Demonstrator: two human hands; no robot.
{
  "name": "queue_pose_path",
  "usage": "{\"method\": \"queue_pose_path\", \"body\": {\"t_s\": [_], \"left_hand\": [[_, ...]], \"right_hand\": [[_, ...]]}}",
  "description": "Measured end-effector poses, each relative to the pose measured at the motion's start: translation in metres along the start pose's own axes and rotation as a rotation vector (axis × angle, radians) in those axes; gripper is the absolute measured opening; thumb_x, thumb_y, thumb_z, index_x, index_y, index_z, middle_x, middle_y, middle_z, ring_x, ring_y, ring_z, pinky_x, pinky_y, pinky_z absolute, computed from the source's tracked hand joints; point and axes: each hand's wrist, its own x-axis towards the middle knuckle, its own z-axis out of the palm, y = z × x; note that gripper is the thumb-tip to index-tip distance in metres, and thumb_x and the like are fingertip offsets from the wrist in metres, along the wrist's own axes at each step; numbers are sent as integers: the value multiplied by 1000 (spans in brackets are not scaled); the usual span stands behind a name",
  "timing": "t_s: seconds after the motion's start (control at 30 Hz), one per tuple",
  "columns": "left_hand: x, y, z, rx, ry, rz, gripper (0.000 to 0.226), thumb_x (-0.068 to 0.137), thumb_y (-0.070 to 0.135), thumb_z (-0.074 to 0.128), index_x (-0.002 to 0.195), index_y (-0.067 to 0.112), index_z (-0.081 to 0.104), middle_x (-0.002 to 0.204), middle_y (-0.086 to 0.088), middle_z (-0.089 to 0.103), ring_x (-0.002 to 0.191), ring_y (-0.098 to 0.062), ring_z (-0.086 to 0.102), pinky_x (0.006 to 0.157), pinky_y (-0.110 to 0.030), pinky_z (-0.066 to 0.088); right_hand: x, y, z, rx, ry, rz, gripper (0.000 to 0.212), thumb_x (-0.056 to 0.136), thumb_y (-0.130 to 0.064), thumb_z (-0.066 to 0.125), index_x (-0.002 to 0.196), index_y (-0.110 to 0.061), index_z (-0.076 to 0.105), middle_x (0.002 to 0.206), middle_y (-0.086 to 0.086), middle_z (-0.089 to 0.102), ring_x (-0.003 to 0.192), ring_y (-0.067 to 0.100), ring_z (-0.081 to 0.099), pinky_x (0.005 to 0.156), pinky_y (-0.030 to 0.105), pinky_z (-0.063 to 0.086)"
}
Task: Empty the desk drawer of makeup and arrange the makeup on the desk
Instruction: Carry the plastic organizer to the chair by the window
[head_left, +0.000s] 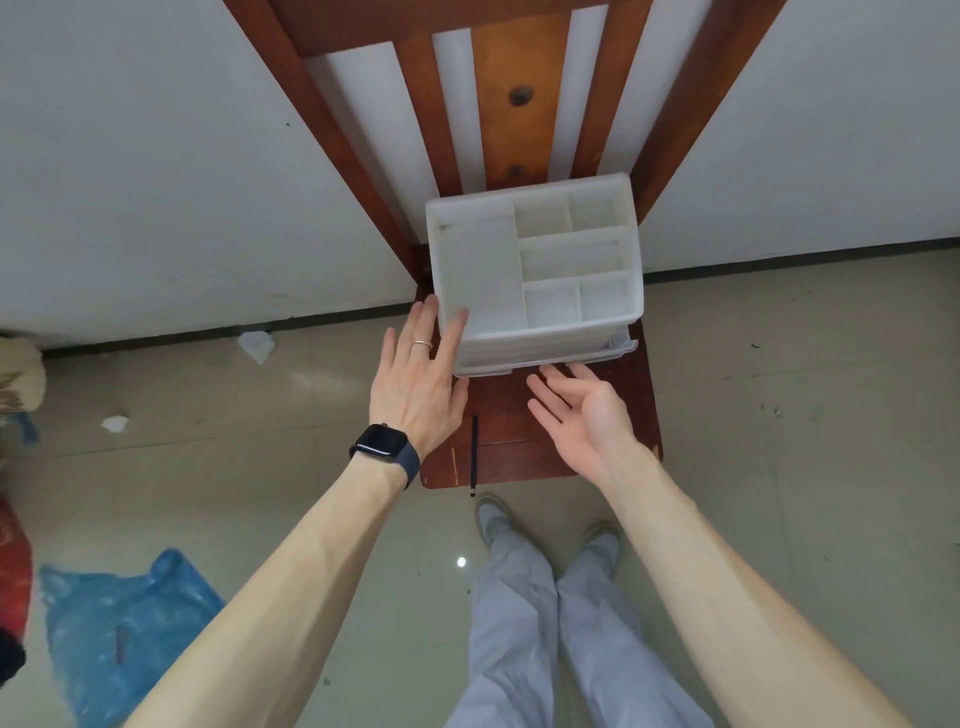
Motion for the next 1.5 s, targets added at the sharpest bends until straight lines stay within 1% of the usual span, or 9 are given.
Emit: {"method": "queue_pose_path", "body": {"t_s": [0.13, 0.3, 0.47, 0.6, 0.7, 0.87, 1.0, 1.13, 1.5], "left_hand": [[-1, -1, 4, 15, -23, 4, 69, 88, 18, 59, 152, 11, 33, 163, -20, 16, 150, -36, 17, 119, -55, 23], [-3, 4, 8, -125, 17, -26, 69, 90, 13, 58, 153, 9, 31, 163, -21, 15, 145, -38, 29, 119, -54, 25], [-27, 4, 37, -416, 121, -196, 80, 88, 9, 57, 157, 22, 20, 163, -8, 23, 137, -29, 41, 110, -41, 39], [-68, 6, 91, -582, -231, -495, 51, 92, 17, 53, 142, 18, 43, 146, -8, 46, 131, -27, 46, 100, -35, 44], [-89, 9, 126, -577, -533, -618, 47, 93, 25, 55, 139, 18, 46, 132, -10, 53, 117, -28, 56, 95, -37, 49], [-84, 14, 165, -549, -484, -689, 50, 94, 36, 59, 137, 15, 45, 133, -11, 47, 115, -30, 55, 94, -42, 50], [-63, 15, 188, -463, -358, -645, 39, 94, 39, 61, 121, 13, 49, 125, -12, 48, 103, -35, 57, 84, -47, 52], [-56, 18, 202, -420, -331, -606, 24, 97, 29, 58, 111, 11, 53, 115, -14, 54, 92, -39, 60, 78, -42, 48], [-105, 26, 132, -561, -647, -683, 23, 97, 29, 58, 110, 10, 58, 111, -12, 66, 103, -33, 62, 89, -36, 50]], "right_hand": [[11, -10, 15, 21, -46, -22, 73, 93, 11, 47, 158, -17, 31, 147, 10, 54, 130, 29, 57, 116, 49, 38], [18, -10, 6, -15, -83, -29, 62, 93, 6, 52, 149, -18, 43, 141, 7, 61, 126, 28, 62, 109, 46, 46], [20, 8, -58, -445, 107, -40, 33, 94, -13, 67, 126, -22, 64, 115, 0, 76, 104, 16, 73, 86, 33, 55], [26, 41, -125, -878, 375, 7, 28, 91, -5, 66, 119, -9, 66, 90, 2, 72, 76, 15, 67, 65, 27, 49], [25, 54, -167, -1261, 450, -17, 26, 92, -11, 62, 118, -13, 64, 91, -1, 67, 92, 25, 65, 80, 29, 44], [44, 45, -182, -1503, 537, -257, 47, 91, -26, 66, 134, -14, 51, 115, 4, 58, 116, 30, 56, 96, 38, 43], [81, 31, -173, -1703, 501, -322, 58, 94, -33, 65, 142, -8, 44, 136, 20, 51, 127, 41, 46, 104, 45, 39], [101, 31, -167, -1899, 441, -354, 33, 99, -24, 59, 125, -6, 48, 124, 23, 52, 115, 46, 51, 93, 49, 44], [8, 36, -145, -1804, 146, 82, 14, 99, -21, 57, 112, -16, 53, 111, 9, 66, 110, 33, 60, 89, 35, 44]]}}
